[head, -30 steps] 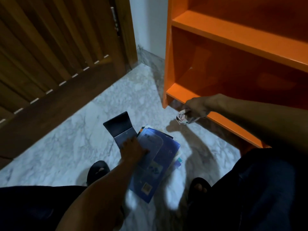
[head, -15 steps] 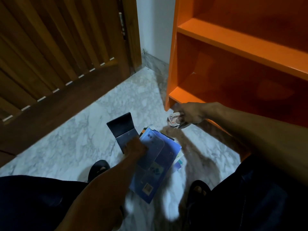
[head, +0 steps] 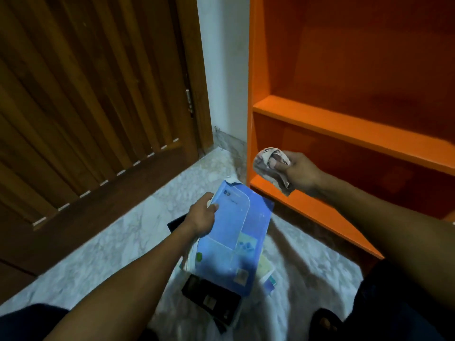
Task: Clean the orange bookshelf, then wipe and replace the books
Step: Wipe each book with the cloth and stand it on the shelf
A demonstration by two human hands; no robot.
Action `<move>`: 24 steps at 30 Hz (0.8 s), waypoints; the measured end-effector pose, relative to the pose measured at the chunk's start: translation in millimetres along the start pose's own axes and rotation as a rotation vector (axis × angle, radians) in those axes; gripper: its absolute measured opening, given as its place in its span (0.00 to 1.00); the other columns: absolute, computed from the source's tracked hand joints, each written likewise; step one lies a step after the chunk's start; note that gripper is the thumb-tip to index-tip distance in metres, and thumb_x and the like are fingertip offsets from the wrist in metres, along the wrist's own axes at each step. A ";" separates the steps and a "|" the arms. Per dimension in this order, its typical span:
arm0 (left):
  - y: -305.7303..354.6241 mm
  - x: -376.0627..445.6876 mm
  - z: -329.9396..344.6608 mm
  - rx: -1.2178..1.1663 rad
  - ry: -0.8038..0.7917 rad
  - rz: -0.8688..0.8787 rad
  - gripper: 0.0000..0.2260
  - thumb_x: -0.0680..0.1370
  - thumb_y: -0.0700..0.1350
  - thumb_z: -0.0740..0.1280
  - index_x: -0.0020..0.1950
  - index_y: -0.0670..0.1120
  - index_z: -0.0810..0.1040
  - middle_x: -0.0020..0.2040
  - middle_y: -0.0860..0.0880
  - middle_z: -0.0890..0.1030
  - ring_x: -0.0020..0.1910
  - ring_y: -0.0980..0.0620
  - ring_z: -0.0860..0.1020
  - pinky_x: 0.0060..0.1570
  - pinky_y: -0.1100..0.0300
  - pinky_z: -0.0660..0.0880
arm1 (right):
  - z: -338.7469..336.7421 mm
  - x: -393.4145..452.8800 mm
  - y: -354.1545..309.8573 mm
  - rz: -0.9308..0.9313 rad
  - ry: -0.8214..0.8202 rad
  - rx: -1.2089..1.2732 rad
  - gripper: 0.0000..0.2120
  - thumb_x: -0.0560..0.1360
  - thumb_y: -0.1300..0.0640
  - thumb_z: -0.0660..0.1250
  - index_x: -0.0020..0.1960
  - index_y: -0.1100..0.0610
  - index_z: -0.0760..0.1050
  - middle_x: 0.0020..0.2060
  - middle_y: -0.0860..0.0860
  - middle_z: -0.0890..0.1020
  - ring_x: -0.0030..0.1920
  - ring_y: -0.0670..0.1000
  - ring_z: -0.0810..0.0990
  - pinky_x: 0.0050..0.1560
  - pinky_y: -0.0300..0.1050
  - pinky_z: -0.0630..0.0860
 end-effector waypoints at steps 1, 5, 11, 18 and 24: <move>10.3 -0.8 -12.1 -0.033 0.035 0.037 0.04 0.84 0.46 0.59 0.56 0.49 0.72 0.41 0.49 0.77 0.38 0.50 0.74 0.39 0.58 0.70 | -6.1 -0.8 -2.6 -0.034 0.068 0.004 0.06 0.83 0.60 0.61 0.56 0.53 0.76 0.46 0.52 0.81 0.44 0.53 0.78 0.41 0.46 0.72; 49.9 -6.0 -53.7 -0.256 0.127 0.096 0.07 0.84 0.47 0.60 0.57 0.50 0.77 0.49 0.47 0.84 0.46 0.46 0.83 0.49 0.49 0.79 | -28.3 -5.3 -17.5 -0.224 0.351 -0.079 0.08 0.80 0.61 0.58 0.57 0.55 0.73 0.43 0.49 0.79 0.42 0.52 0.77 0.38 0.49 0.71; 100.6 -24.0 -79.5 -0.522 0.105 0.085 0.07 0.84 0.47 0.59 0.55 0.51 0.76 0.52 0.46 0.85 0.47 0.43 0.85 0.47 0.44 0.82 | -15.6 12.5 -40.8 -0.405 0.450 -0.303 0.21 0.79 0.62 0.57 0.71 0.60 0.71 0.70 0.58 0.75 0.70 0.58 0.72 0.68 0.52 0.69; 106.8 -22.7 -89.2 -0.659 0.167 0.091 0.07 0.84 0.47 0.59 0.55 0.50 0.77 0.51 0.46 0.86 0.46 0.42 0.85 0.45 0.42 0.82 | 34.2 -5.1 -30.2 -0.584 0.198 -0.468 0.23 0.74 0.68 0.59 0.68 0.59 0.74 0.71 0.56 0.73 0.75 0.47 0.62 0.78 0.39 0.45; 81.4 -12.3 -109.5 -0.650 0.294 0.052 0.07 0.85 0.46 0.57 0.52 0.49 0.74 0.48 0.48 0.82 0.41 0.46 0.82 0.37 0.53 0.80 | 69.3 -46.0 -1.9 -0.745 -0.109 -0.518 0.18 0.80 0.58 0.53 0.66 0.60 0.75 0.69 0.55 0.75 0.73 0.53 0.69 0.77 0.46 0.56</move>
Point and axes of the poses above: each hand's wrist, its own x-axis towards the middle knuckle, its own z-axis out of the palm, y = z × x, the point moved 4 cm from there along x, towards the middle knuckle
